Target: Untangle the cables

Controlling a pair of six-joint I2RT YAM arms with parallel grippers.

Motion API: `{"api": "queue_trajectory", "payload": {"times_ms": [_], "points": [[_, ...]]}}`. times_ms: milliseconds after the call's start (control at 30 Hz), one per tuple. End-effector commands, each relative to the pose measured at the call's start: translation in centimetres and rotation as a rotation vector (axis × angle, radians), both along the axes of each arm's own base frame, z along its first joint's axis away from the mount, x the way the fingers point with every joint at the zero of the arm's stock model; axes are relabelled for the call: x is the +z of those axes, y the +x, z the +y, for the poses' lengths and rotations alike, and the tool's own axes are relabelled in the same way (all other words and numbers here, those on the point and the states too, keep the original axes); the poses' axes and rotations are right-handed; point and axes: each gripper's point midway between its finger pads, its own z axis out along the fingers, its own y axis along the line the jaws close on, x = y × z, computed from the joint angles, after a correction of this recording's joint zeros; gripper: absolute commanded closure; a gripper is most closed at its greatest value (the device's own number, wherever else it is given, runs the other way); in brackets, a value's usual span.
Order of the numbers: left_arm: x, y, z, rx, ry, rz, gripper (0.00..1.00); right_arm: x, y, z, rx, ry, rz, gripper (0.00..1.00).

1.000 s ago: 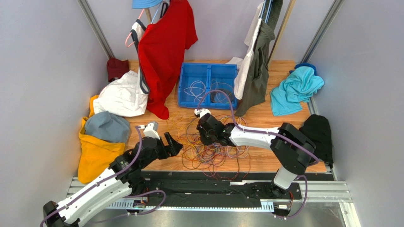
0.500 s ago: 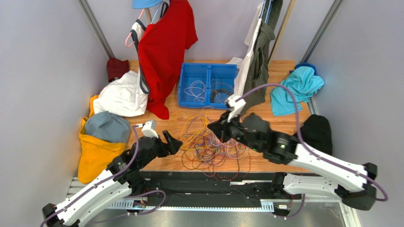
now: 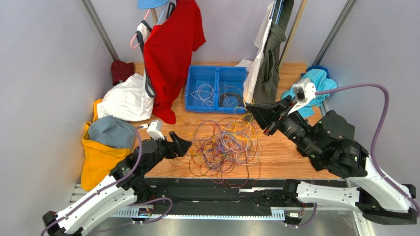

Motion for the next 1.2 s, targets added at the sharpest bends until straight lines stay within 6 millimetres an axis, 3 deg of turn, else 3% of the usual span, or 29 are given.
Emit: {"api": "queue_trajectory", "payload": {"times_ms": [0,67,133,167,333,533,800,900,1033,1167], "points": [[6.0,0.0,-1.9,-0.107,-0.119,-0.196,0.05,-4.2,0.5,1.9,0.015,-0.111,0.054,1.00],[7.8,-0.7,-3.4,-0.203,-0.162,-0.270,0.03,-4.4,0.3,2.2,0.026,-0.097,0.065,1.00],[7.6,-1.3,-4.7,-0.288,-0.161,-0.273,0.02,-4.1,0.1,2.5,0.045,-0.087,0.063,1.00],[8.7,-1.3,-5.4,-0.315,-0.192,-0.315,0.01,-3.7,0.1,2.6,0.048,-0.080,0.063,1.00],[7.1,-1.6,-9.1,-0.488,-0.182,-0.280,0.01,-2.7,-0.4,3.1,0.083,-0.066,0.067,1.00],[5.2,-0.9,-11.3,-0.533,-0.145,-0.234,0.01,-1.7,-1.0,3.1,0.113,-0.047,0.069,1.00],[5.6,-1.1,-14.0,-0.621,-0.174,-0.245,0.01,-1.0,-1.6,3.3,0.152,-0.032,0.069,1.00],[4.9,-0.9,-15.1,-0.636,-0.162,-0.230,0.01,-1.0,-1.7,3.6,0.163,-0.031,0.067,1.00],[3.8,-0.1,-17.1,-0.654,-0.155,-0.206,0.01,-1.2,-1.9,4.4,0.189,-0.032,0.076,1.00],[4.4,0.9,-19.2,-0.676,-0.163,-0.206,0.03,-1.2,-2.1,4.5,0.200,-0.032,0.079,1.00]]}}
